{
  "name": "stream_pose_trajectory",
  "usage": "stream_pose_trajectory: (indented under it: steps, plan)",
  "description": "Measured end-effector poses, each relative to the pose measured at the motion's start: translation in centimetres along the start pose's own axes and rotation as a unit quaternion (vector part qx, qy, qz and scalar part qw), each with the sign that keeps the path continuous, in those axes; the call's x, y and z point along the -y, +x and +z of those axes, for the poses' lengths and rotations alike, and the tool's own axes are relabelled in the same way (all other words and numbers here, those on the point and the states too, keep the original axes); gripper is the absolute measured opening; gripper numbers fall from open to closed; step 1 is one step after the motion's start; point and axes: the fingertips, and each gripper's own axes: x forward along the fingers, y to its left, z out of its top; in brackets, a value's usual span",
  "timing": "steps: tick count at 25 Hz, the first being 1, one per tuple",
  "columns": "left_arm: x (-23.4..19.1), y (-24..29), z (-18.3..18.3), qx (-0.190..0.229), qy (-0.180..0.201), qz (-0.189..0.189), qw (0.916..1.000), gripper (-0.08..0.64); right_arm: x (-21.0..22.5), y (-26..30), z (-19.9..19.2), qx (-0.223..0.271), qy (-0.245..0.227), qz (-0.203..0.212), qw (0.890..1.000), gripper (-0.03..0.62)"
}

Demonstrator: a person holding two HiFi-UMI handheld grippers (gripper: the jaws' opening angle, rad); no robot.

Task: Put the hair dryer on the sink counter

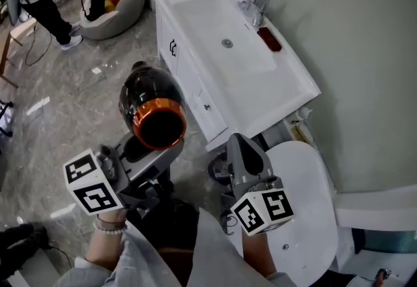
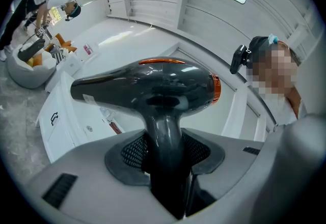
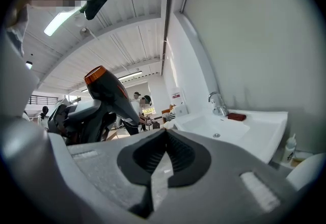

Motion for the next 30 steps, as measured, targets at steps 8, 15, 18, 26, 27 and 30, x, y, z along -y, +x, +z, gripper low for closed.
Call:
stream_pose_trajectory:
  steps: [8,15,18,26,27,30]
  plan:
    - [-4.2,1.3,3.0,-0.039,-0.011,-0.040,0.9983,0.183,0.0,3.4,0.7,0.009,0.007,-0.062,0.998,-0.003]
    - [-6.5,1.9,4.8,-0.068,-0.016,-0.078,0.9945,0.183,-0.6,5.1,0.9,0.022,0.009,-0.113,0.993,-0.003]
    - [-7.1,1.9,5.1,-0.080,-0.018,-0.094,0.9923,0.183,-0.8,5.5,1.0,0.026,0.008,-0.134,0.991,-0.003]
    - [-7.6,3.2,4.7,-0.110,-0.033,-0.129,0.9849,0.183,-0.3,5.7,1.6,0.035,0.011,-0.175,0.984,-0.002]
    - [-7.6,3.4,4.5,-0.113,-0.036,-0.134,0.9838,0.183,-0.1,5.6,1.6,0.035,0.011,-0.182,0.983,-0.002]
    - [-7.6,4.1,4.1,-0.123,-0.041,-0.146,0.9808,0.183,0.4,5.1,1.4,0.034,0.013,-0.198,0.980,-0.002]
